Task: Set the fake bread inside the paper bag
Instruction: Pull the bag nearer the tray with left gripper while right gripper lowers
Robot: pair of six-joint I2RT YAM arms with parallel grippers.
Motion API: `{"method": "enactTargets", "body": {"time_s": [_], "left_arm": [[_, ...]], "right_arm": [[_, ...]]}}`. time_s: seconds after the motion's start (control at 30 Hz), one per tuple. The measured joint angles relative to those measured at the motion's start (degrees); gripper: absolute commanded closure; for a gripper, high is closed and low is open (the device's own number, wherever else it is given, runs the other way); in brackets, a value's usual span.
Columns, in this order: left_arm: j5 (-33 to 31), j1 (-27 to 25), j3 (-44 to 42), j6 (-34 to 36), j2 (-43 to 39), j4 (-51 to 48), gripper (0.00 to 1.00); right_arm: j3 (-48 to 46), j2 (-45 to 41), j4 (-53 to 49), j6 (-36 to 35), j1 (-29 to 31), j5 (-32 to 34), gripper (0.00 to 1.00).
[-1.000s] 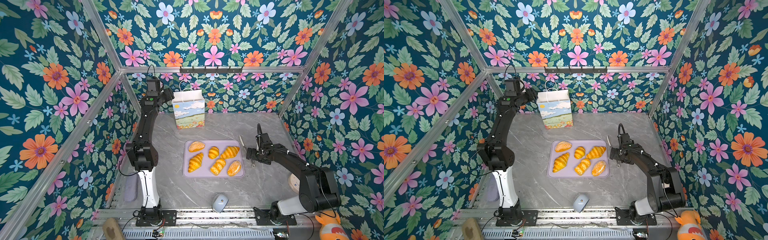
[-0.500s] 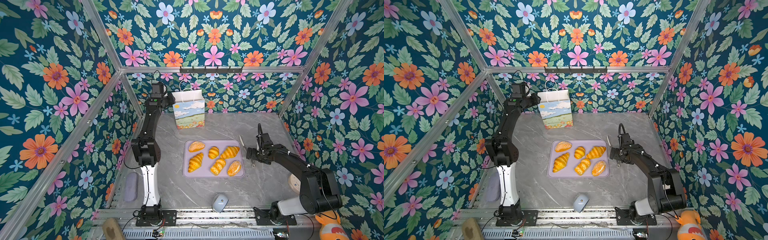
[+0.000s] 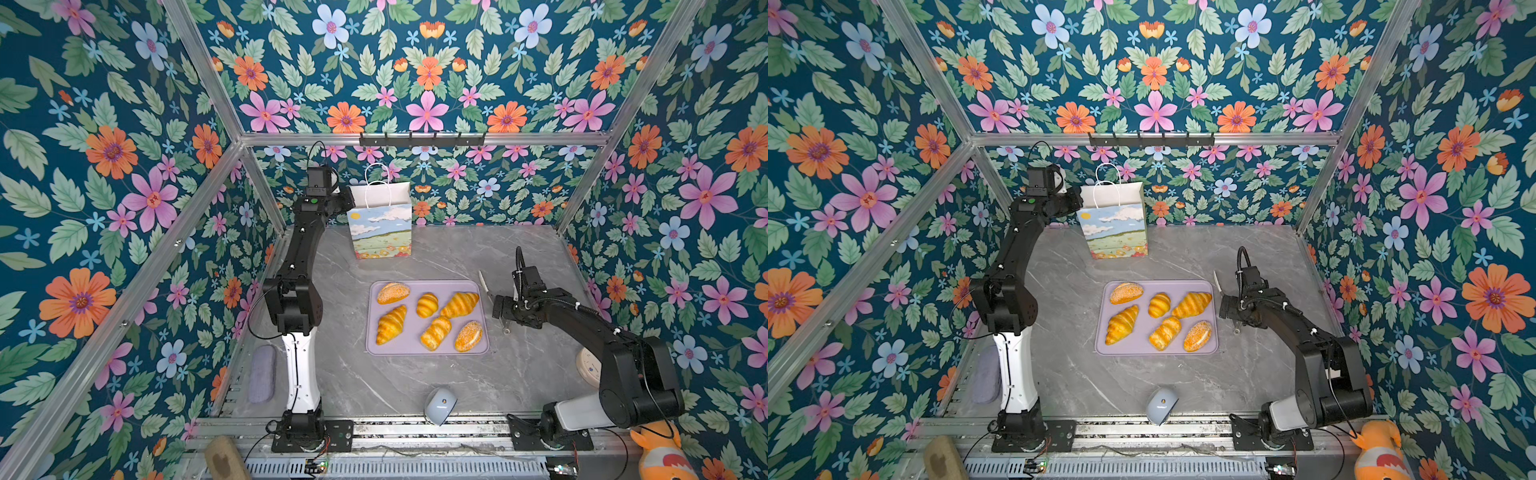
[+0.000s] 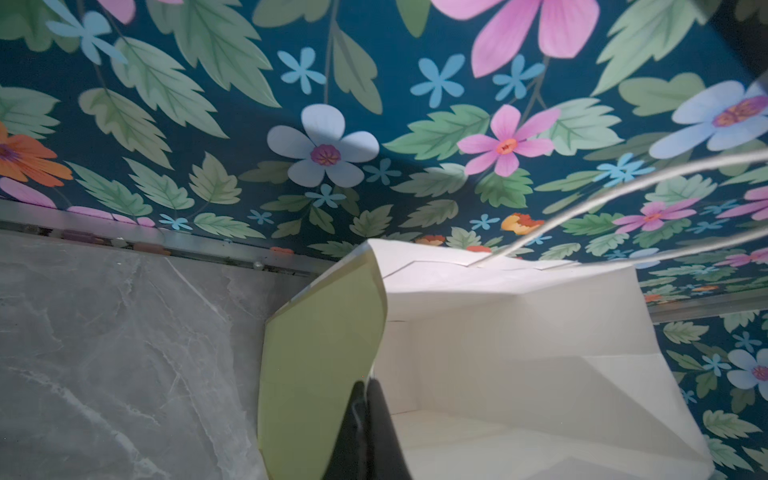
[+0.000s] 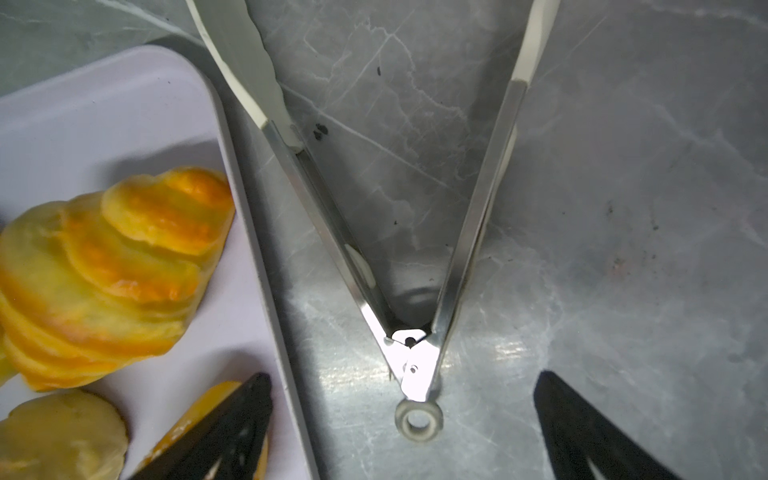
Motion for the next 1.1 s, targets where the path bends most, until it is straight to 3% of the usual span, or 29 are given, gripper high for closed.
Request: {"method": "enactTargets", "body": {"time_s": [0.63, 1.1], "left_arm": [[-2.32, -8.68, -14.08, -1.77, -9.51, 3.89, 1.00], [-1.20, -10.88, -21.03, -2.99, -13.57, 8.39, 1.00]], "right_arm": [[-1.68, -1.73, 1.07, 0.07, 0.00, -0.98, 0.01], [-1.86, -2.40, 1.27, 0.02, -0.02, -2.10, 0.01]]}}
